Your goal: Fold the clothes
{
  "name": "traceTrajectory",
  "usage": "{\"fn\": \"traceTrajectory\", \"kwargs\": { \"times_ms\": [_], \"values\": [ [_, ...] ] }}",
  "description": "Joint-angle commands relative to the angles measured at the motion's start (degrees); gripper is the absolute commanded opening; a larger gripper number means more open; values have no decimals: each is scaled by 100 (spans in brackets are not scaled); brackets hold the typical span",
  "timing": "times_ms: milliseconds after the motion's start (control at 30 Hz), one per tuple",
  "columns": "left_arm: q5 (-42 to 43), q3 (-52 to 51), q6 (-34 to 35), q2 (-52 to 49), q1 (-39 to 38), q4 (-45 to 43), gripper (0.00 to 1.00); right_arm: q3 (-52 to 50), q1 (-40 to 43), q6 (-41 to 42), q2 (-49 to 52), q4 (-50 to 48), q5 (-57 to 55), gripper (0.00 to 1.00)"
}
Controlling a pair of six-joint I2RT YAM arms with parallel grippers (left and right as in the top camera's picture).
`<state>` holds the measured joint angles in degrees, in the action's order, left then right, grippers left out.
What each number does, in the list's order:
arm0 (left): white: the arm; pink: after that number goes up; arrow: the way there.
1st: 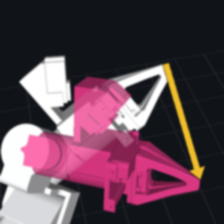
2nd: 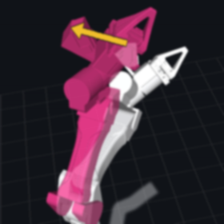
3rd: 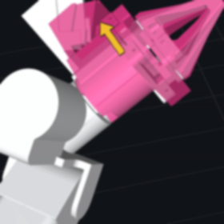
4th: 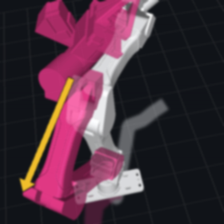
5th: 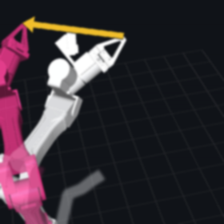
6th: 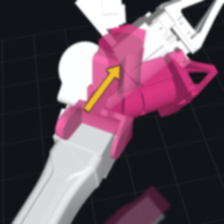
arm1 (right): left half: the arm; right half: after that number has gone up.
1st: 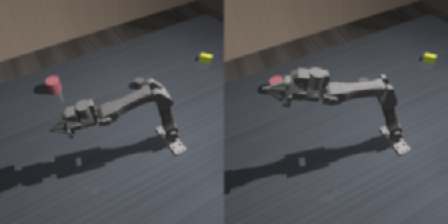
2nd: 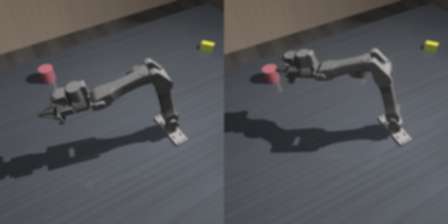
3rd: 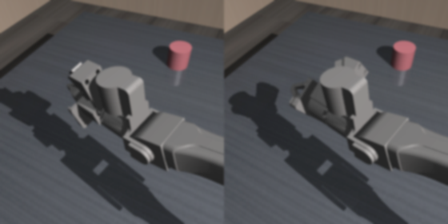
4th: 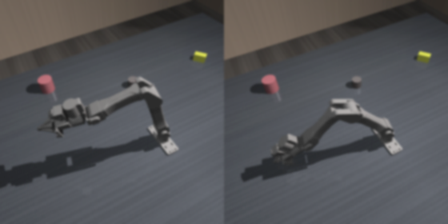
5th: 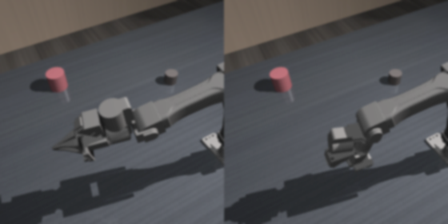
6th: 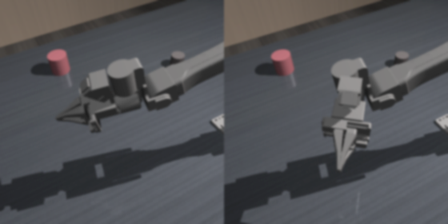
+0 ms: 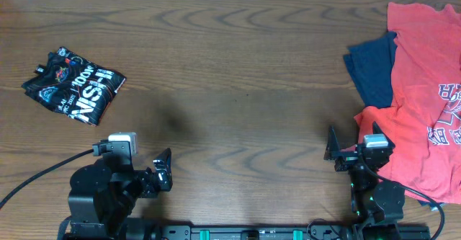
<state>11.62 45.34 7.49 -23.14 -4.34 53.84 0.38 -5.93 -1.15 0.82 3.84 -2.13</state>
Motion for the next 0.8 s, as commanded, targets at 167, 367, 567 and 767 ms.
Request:
{"fn": "traceTrajectory", "kwargs": {
  "times_ms": [167, 367, 567, 767],
  "values": [
    [-50, -15, 26, 22, -9, 4, 98, -7, 39, -61, -52, 24, 4, 99],
    [-50, -26, 26, 129, -7, 4, 98, -7, 39, -61, -52, 24, 4, 99],
    [-50, -236, 26, 634, 140, 4, 98, -7, 39, -61, -52, 26, 4, 99],
    [-59, -579, 4, 933, 518, 13, 98, -7, 39, -61, -52, 24, 4, 99]
  ]
}}
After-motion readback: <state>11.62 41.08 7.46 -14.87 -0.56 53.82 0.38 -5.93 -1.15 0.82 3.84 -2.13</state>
